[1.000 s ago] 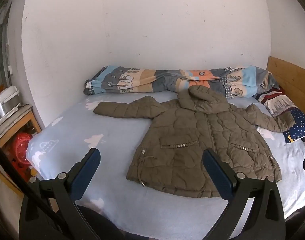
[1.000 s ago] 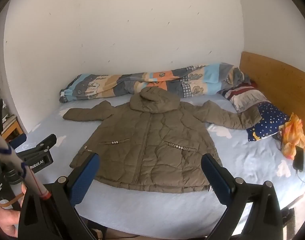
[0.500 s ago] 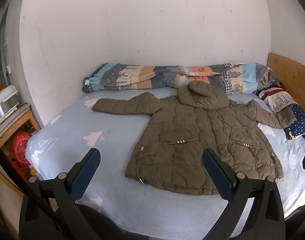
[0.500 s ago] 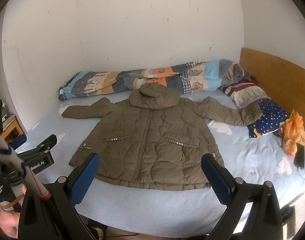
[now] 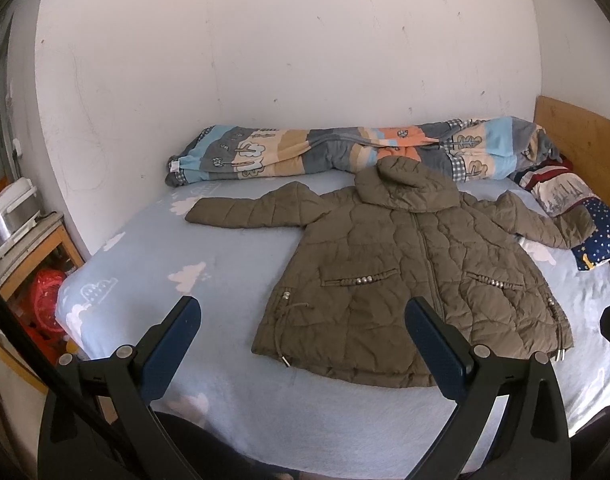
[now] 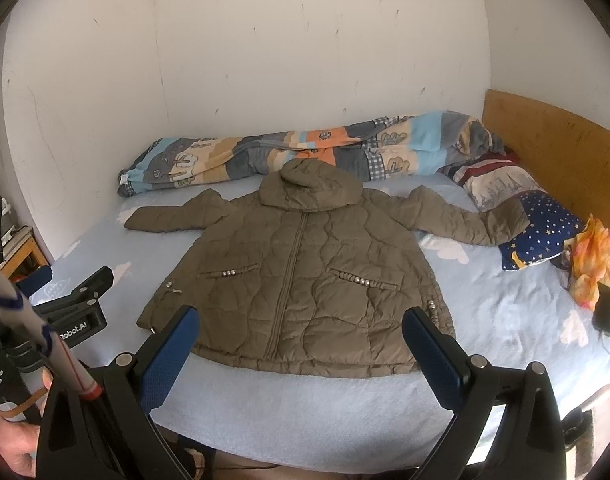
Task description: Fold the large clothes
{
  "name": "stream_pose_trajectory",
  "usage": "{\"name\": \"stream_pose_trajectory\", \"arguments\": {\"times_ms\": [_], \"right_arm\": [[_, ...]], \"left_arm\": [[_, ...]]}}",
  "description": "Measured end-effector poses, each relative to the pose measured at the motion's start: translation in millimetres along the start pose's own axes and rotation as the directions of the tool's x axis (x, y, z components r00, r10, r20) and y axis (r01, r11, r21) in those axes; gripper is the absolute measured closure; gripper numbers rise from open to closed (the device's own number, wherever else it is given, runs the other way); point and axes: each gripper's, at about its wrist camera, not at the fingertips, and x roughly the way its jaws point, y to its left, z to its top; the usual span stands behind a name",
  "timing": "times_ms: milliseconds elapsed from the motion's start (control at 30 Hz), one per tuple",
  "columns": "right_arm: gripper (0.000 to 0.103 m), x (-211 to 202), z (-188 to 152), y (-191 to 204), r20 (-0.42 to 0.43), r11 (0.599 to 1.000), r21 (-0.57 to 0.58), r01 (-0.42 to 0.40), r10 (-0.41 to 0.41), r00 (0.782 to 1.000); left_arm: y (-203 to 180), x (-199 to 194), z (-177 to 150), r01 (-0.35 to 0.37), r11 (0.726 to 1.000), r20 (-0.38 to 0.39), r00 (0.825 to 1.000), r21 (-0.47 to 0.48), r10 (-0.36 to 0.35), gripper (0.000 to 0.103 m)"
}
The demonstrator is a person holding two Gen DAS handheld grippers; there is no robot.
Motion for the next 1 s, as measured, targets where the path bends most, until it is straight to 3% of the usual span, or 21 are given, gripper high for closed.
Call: {"name": "stream_pose_trajectory", "arguments": {"times_ms": [200, 533, 633, 733, 800, 867, 1000], "right_arm": [[0.0, 28.7, 1.3, -7.7, -0.031, 1.0, 0.01, 0.019, -0.019, 0.999], [0.0, 101.6, 19.0, -66.4, -0.15, 0.987, 0.14, 0.075, -0.053, 0.987], [0.0, 121.8, 29.8, -90.4, -0.15, 0.978, 0.174, 0.117, -0.091, 0.984], [0.0, 148.6, 38.8, -115.3, -0.157, 0.961, 0.253, 0.11, -0.072, 0.985], [0.0, 170.3, 44.1, -134.2, -0.186, 0.957, 0.249, 0.146, -0.101, 0.977], [0.0, 189.3, 44.8, -158.4, -0.203, 0.945, 0.283, 0.165, -0.109, 0.973], [0.005, 214.6, 37.2, -202.9, -0.234, 0.9, 0.406, 0.157, -0.064, 0.97]], "left_arm": [[-9.1, 28.7, 5.3, 0.002, 0.999, -0.006, 1.0, 0.036, -0.002, 0.001], [-45.4, 124.0, 76.4, 0.012, 0.998, 0.021, 1.0, 0.067, -0.014, 0.001], [-64.8, 172.9, 91.3, 0.026, 0.998, -0.008, 1.0, 0.057, -0.025, 0.001], [-77.5, 224.2, 82.3, 0.035, 0.998, -0.05, 0.998, 0.05, -0.032, 0.001], [-81.6, 255.9, 75.5, 0.007, 0.998, -0.128, 0.992, 0.059, 0.001, 0.001], [-81.0, 281.8, 77.3, 0.062, 0.997, -0.207, 0.977, 0.041, -0.052, 0.001], [-77.1, 302.2, 84.8, 0.041, 0.999, -0.199, 0.979, 0.022, -0.035, 0.001]]}}
